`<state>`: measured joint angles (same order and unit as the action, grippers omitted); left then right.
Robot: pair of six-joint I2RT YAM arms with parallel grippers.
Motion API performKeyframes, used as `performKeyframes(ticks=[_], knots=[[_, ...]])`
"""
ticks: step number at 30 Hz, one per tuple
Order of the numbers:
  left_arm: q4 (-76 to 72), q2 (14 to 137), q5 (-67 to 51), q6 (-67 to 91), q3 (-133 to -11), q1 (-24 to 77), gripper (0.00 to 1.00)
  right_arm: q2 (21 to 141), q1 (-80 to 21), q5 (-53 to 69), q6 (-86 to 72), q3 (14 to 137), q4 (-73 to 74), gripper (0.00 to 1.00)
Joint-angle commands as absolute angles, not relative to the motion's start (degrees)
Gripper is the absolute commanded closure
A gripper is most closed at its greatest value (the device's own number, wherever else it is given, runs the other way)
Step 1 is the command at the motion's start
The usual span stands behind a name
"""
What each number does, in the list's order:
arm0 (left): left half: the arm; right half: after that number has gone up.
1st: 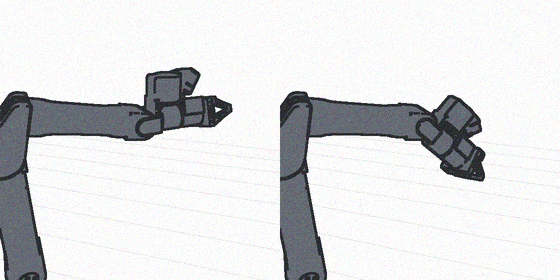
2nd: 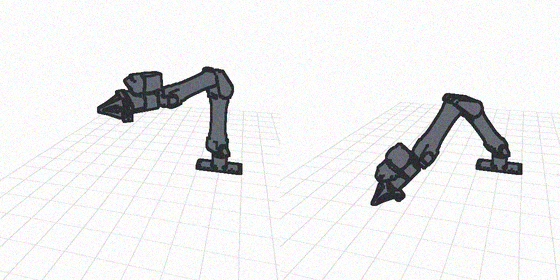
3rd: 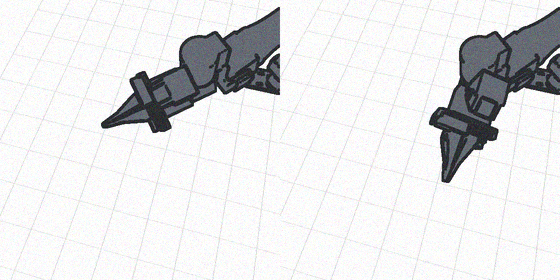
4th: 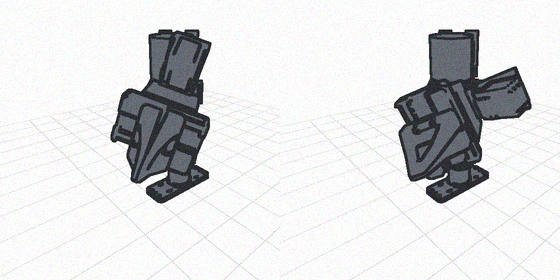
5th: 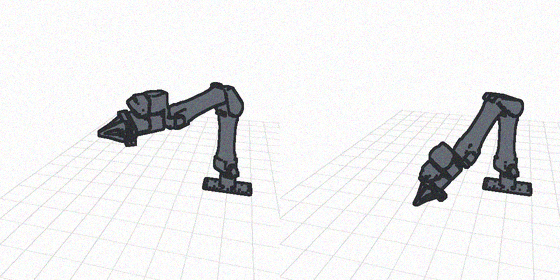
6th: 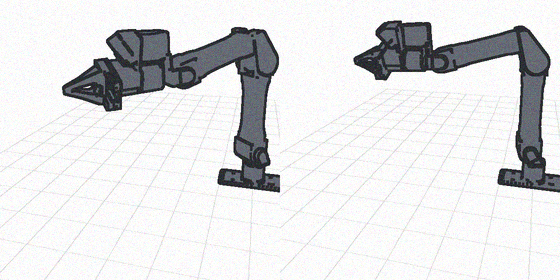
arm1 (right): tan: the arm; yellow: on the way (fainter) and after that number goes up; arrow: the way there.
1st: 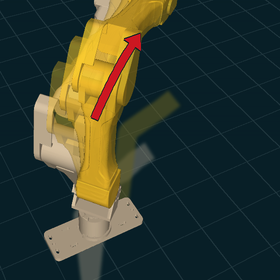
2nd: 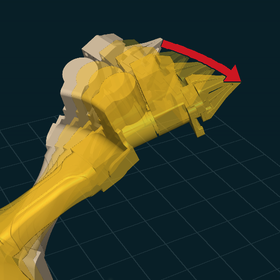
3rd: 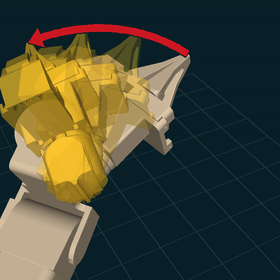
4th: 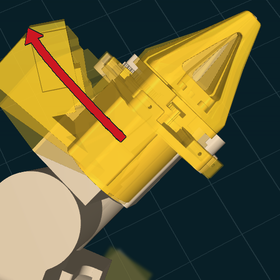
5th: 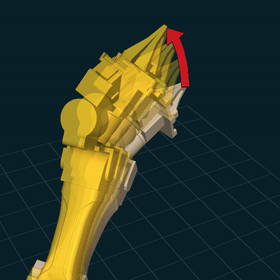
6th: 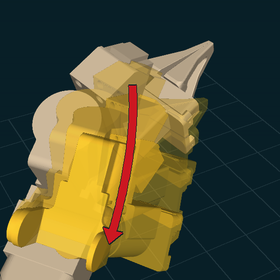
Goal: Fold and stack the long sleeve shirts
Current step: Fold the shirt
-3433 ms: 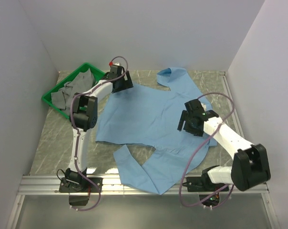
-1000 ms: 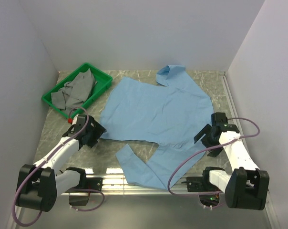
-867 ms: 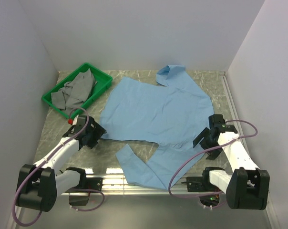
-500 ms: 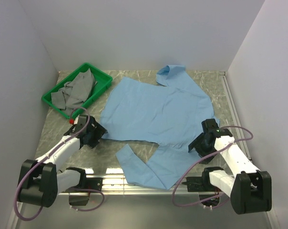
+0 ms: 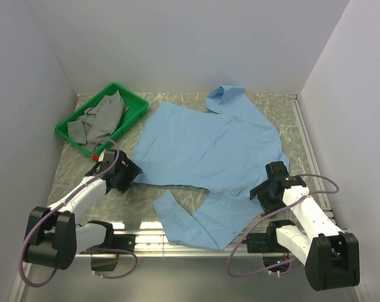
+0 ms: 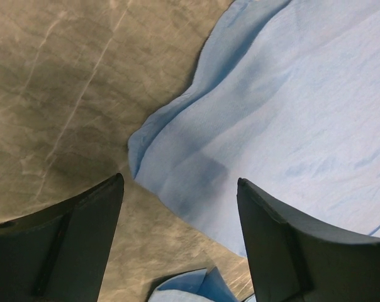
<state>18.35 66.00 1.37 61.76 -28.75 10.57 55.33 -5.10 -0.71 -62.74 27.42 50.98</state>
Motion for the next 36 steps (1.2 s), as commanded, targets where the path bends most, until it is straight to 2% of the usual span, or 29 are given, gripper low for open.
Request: performKeyframes(ticks=[1, 11, 17, 21, 22, 26, 27, 29, 31, 32, 33, 36], knots=[[17.8, 66.4, 1.8, 61.2, -31.4, 10.7, 0.22, 54.1, -6.1, -3.7, -67.5, 26.9, 48.9, 0.21], [17.8, 66.9, 2.2, 60.9, -31.6, 10.7, 0.3, 55.5, -8.5, -5.1, -73.2, 27.0, 48.7, 0.23], [17.2, 68.1, 2.8, 60.3, -31.5, 10.7, 0.45, 58.3, -10.6, -5.2, -76.2, 26.2, 46.8, 0.29], [17.7, 68.4, 3.6, 59.6, -31.9, 10.7, 0.63, 59.8, -11.9, -5.3, -77.3, 26.3, 45.7, 0.34], [17.8, 68.5, 3.8, 59.5, -32.0, 10.7, 0.66, 60.1, -12.0, -5.5, -77.6, 26.4, 45.9, 0.36], [18.3, 68.5, 4.5, 59.2, -32.0, 10.7, 0.8, 60.3, -12.6, -5.9, -78.2, 26.5, 45.8, 0.58], [18.4, 68.5, 4.7, 59.1, -32.0, 10.7, 0.84, 60.2, -12.7, -6.0, -78.1, 26.5, 45.8, 0.6], [18.9, 68.2, 5.3, 58.8, -32.3, 10.7, 0.87, 60.3, -12.7, -5.9, -78.0, 26.5, 45.7, 0.7], [19.5, 68.0, 6.1, 58.2, -32.6, 10.6, 0.9, 60.1, -12.7, -5.8, -77.3, 26.6, 45.8, 0.76], [20.5, 67.9, 6.3, 57.9, -33.2, 10.6, 0.92, 59.9, -12.6, -5.8, -76.3, 26.7, 46.0, 0.84], [20.8, 67.9, 7.0, 57.3, -33.6, 10.6, 0.96, 59.2, -12.7, -5.5, -75.9, 26.8, 46.3, 0.88], [22.8, 67.2, 8.2, 56.2, -35.2, 10.5, 0.99, 58.0, -12.6, -4.4, -73.2, 28.6, 48.2, 0.99]])
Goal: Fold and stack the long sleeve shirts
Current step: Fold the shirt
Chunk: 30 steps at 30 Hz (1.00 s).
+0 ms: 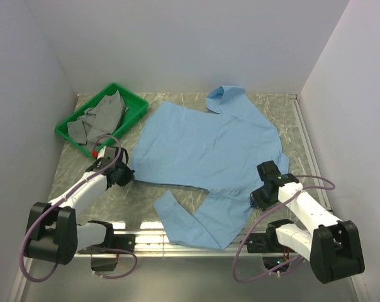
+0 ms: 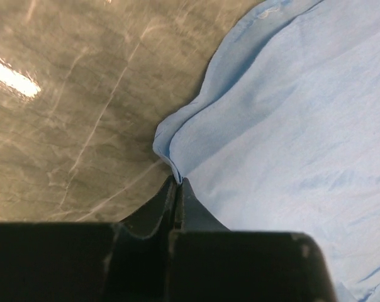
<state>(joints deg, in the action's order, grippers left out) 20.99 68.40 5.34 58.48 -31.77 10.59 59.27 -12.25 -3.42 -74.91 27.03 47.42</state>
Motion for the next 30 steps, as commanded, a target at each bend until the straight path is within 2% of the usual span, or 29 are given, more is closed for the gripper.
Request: performKeyframes(ticks=[1, 9, 15, 26, 30], knots=[[23.5, 67.0, 8.9, 55.8, -35.8, 10.6, 0.99, 57.6, -12.6, -3.9, -72.4, 29.1, 48.9, 1.0], [29.0, 65.4, 13.5, 51.7, -40.6, 10.6, 0.99, 54.9, -12.7, -1.8, -63.3, 37.9, 56.9, 1.0], [29.8, 67.6, 15.8, 46.9, -46.8, 10.6, 0.95, 58.1, -12.0, -4.6, -56.0, 46.5, 59.6, 1.0], [27.2, 83.0, 12.5, 40.7, -59.5, 10.7, 0.92, 62.0, -3.0, -0.9, -49.5, 48.2, 54.8, 1.0], [25.8, 89.1, 10.1, 39.0, -63.4, 10.7, 0.88, 64.2, -0.4, -0.2, -48.2, 48.0, 52.3, 1.0]])
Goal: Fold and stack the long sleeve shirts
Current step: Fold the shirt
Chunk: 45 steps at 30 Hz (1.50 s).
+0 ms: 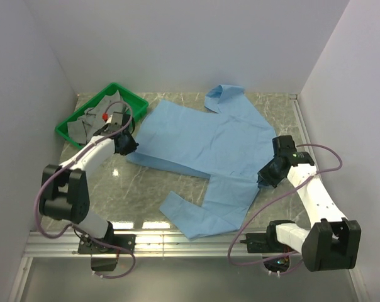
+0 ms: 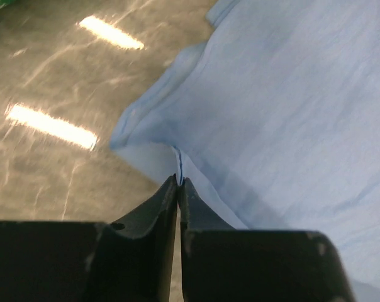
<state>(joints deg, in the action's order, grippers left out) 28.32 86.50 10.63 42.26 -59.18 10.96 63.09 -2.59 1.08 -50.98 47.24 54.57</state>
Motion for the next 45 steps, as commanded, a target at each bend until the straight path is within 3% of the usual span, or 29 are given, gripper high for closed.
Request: performKeyframes(ticks=[1, 5, 18, 22, 25, 31, 36, 40, 41, 45], knots=[[25.7, 91.5, 9.8, 38.7, -64.1, 10.8, 0.87, 64.7, -0.3, -0.2, -47.9, 48.1, 51.9, 1.0], [24.8, 95.3, 9.2, 38.0, -66.5, 11.0, 0.84, 67.4, 1.7, -0.4, -47.0, 49.5, 49.9, 1.0], [20.8, 103.4, 8.2, 38.1, -69.3, 11.6, 0.75, 78.3, 3.6, -4.1, -44.7, 54.2, 44.9, 0.85], [20.7, 105.0, 7.9, 37.0, -70.9, 12.3, 0.7, 78.9, 4.8, -5.4, -44.4, 54.2, 44.6, 0.59], [20.4, 104.8, 8.3, 36.7, -70.8, 12.6, 0.65, 78.0, 8.4, -5.7, -43.5, 52.8, 44.2, 0.47], [21.1, 101.3, 8.0, 36.4, -70.1, 12.6, 0.49, 72.1, 12.6, -6.0, -42.4, 52.3, 43.3, 0.45], [19.7, 91.7, 5.9, 37.2, -66.5, 12.7, 0.22, 66.7, 15.1, -2.8, -44.4, 49.4, 43.1, 0.45], [19.3, 87.0, 5.3, 36.6, -62.5, 13.5, 0.2, 63.6, 19.4, -0.2, -47.2, 45.1, 42.9, 0.43], [19.0, 86.5, 4.9, 36.5, -61.9, 13.8, 0.21, 62.9, 20.3, -0.2, -47.5, 43.4, 42.8, 0.38], [17.3, 87.1, 2.8, 37.2, -59.9, 15.0, 0.23, 63.4, 25.6, 5.0, -48.6, 40.0, 40.7, 0.34]])
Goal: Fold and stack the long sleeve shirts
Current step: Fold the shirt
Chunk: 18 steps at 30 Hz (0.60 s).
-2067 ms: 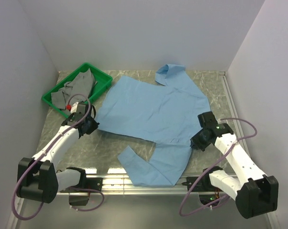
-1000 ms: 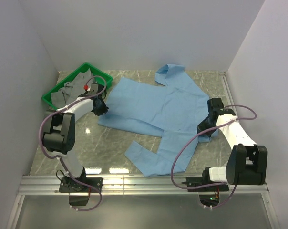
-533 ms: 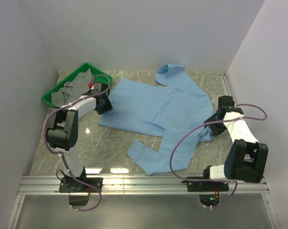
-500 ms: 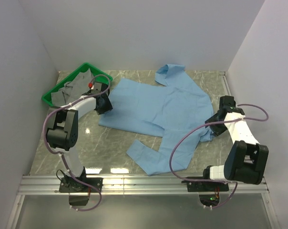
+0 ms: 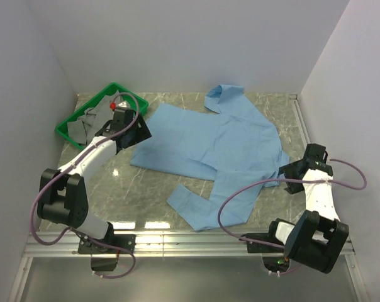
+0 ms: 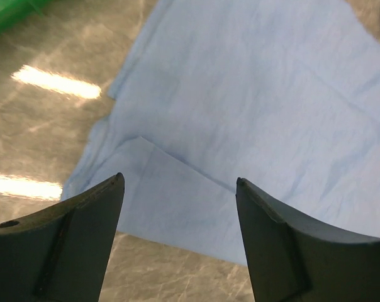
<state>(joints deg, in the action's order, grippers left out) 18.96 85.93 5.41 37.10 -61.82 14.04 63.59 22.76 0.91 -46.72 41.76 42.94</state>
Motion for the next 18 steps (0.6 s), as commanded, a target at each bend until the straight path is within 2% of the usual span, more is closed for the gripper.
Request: performKeyframes(ticks=[1, 5, 11, 14, 15, 18], knots=[[16.9, 88.3, 2.3, 37.4, -60.0, 15.3, 0.23, 63.9, 26.4, 6.7, -49.0, 39.6, 40.4, 0.34], [15.6, 91.4, 1.1, 38.4, -60.6, 16.3, 0.24, 66.9, 27.0, 8.1, -49.7, 37.9, 37.5, 0.35], [14.1, 95.6, 0.9, 38.9, -60.7, 16.5, 0.24, 71.4, 27.2, 10.4, -50.8, 36.4, 33.2, 0.43], [14.0, 97.6, 1.1, 39.5, -60.2, 16.4, 0.24, 72.9, 27.6, 9.8, -51.1, 35.8, 32.6, 0.51], [13.9, 98.3, 1.0, 39.6, -59.9, 16.5, 0.25, 73.1, 27.9, 9.4, -51.0, 35.7, 32.4, 0.59], [13.7, 99.3, 1.6, 40.1, -59.3, 16.4, 0.25, 73.5, 29.7, 7.8, -50.4, 35.0, 32.4, 0.69]])
